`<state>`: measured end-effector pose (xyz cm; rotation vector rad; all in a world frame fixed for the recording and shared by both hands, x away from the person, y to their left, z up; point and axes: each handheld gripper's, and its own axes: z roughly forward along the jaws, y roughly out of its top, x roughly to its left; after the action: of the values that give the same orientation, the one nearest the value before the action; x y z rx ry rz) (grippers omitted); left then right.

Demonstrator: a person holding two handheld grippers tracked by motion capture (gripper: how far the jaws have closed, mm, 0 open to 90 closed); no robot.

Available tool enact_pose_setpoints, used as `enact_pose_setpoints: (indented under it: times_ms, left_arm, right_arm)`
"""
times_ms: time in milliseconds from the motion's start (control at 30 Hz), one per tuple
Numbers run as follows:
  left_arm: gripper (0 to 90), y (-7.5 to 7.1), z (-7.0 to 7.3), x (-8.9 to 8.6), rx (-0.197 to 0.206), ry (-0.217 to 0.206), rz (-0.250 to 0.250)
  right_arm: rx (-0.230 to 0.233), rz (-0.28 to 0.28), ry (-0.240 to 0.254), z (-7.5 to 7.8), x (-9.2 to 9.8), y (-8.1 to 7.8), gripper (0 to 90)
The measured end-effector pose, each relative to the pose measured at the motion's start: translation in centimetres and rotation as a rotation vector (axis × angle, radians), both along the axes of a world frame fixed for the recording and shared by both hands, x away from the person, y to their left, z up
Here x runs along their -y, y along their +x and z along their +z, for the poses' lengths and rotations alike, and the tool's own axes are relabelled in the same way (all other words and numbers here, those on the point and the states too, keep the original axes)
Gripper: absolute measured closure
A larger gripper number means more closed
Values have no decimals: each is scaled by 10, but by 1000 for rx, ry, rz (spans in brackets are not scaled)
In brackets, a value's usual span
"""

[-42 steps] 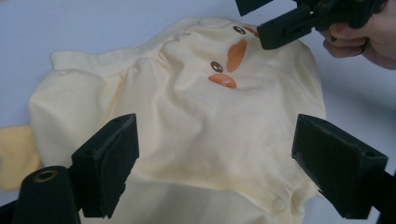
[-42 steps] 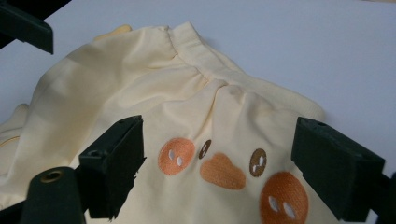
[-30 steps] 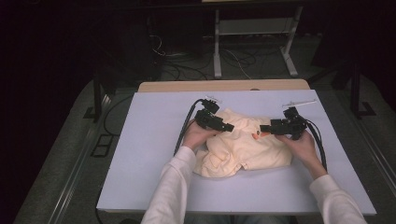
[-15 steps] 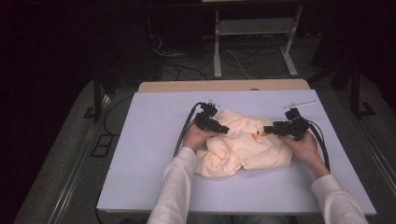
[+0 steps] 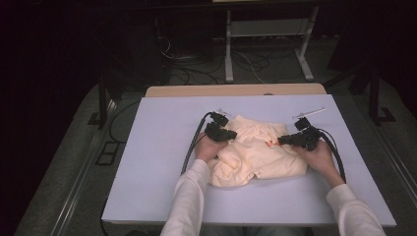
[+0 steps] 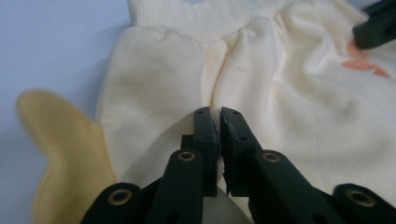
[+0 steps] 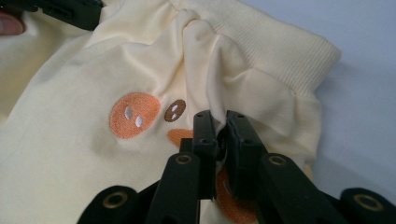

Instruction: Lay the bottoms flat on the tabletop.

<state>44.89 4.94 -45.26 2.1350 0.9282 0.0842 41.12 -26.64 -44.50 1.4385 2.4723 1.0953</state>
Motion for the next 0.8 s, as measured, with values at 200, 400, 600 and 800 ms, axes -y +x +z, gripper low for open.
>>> enact_pose_setpoints:
  times_ms: [200,400,600,800]
  left_arm:
    - [877,1,2,-1,-6,-1,1]
    - [880,1,10,-6,27,-44,36]
    - [880,4,23,-18,58,-45,72]
    - [880,6,42,-29,93,-51,96]
  right_arm:
    - [28,-13,44,7,4,-2,852]
    - [67,-25,75,19,5,-2,856]
    - [109,-31,83,31,-1,10,857]
    - [131,-30,65,41,-10,27,857]
